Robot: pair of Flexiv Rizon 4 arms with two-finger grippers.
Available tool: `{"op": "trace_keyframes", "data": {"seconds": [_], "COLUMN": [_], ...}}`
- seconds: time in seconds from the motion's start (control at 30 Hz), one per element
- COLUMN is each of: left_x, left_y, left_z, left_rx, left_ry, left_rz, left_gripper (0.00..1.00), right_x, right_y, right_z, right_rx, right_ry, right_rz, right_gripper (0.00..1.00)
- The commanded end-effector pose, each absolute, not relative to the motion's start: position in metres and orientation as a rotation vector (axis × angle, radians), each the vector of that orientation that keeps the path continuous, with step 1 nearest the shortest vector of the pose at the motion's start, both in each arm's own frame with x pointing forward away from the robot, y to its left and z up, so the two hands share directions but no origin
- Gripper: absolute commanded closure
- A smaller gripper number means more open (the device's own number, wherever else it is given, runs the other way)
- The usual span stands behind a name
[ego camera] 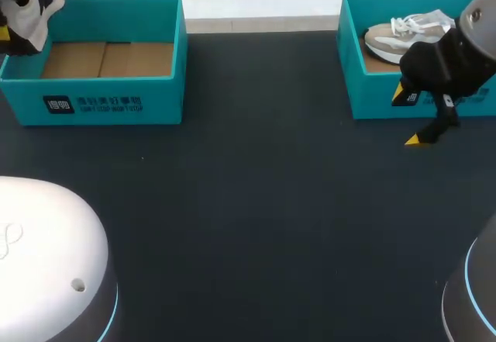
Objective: Take the shoe out of the shoebox, open the shoe tongue, remove and reinsert the insole, then place the shoe into the shoebox
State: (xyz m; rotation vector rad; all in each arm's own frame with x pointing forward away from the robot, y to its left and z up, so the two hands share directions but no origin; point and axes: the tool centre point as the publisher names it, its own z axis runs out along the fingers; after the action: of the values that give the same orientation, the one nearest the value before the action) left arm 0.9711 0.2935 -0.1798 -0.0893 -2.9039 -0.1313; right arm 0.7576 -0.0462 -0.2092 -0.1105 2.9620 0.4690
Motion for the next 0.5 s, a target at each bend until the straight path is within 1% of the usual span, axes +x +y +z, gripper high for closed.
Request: {"op": "trace_keyframes", "data": {"seconds": [0.03,0.07,0.1,0.17,0.2,0.27,0.3,0.37,0.5], "left_x": [0.972,0.973,0.974,0.975,0.975,0.974,0.974,0.982,0.976], "left_y": [0.287,0.289,0.289,0.289,0.289,0.293,0.297,0.304,0.316], "left_z": [-0.175,-0.172,-0.172,-0.172,-0.171,-0.17,-0.169,-0.164,-0.162], "left_rx": [-0.556,-0.701,-0.962,-1.122,-1.302,-1.526,-1.685,-1.83,-2.202], "left_ry": [-2.836,-2.81,-2.702,-2.644,-2.518,-2.472,-2.401,-2.3,-2.16], "left_rz": [-0.138,-0.104,-0.19,-0.335,-0.43,-0.577,-0.569,-0.514,-0.634], "left_gripper": [1.0,1.0,1.0,1.0,1.0,1.0,1.0,1.0,1.0], "right_x": [0.757,0.757,0.757,0.757,0.757,0.757,0.757,0.757,0.757], "right_y": [-0.046,-0.046,-0.046,-0.046,-0.046,-0.046,-0.046,-0.046,-0.046], "right_z": [-0.21,-0.21,-0.21,-0.21,-0.21,-0.21,-0.21,-0.21,-0.21], "right_rx": [-0.11,-0.11,-0.11,-0.11,-0.11,-0.11,-0.11,-0.11,-0.11], "right_ry": [2.961,2.961,2.961,2.961,2.961,2.961,2.961,2.961,2.961], "right_rz": [0.467,0.467,0.467,0.467,0.467,0.467,0.467,0.467,0.467], "right_gripper": [0.0,0.0,0.0,0.0,0.0,0.0,0.0,0.0,0.0]}}
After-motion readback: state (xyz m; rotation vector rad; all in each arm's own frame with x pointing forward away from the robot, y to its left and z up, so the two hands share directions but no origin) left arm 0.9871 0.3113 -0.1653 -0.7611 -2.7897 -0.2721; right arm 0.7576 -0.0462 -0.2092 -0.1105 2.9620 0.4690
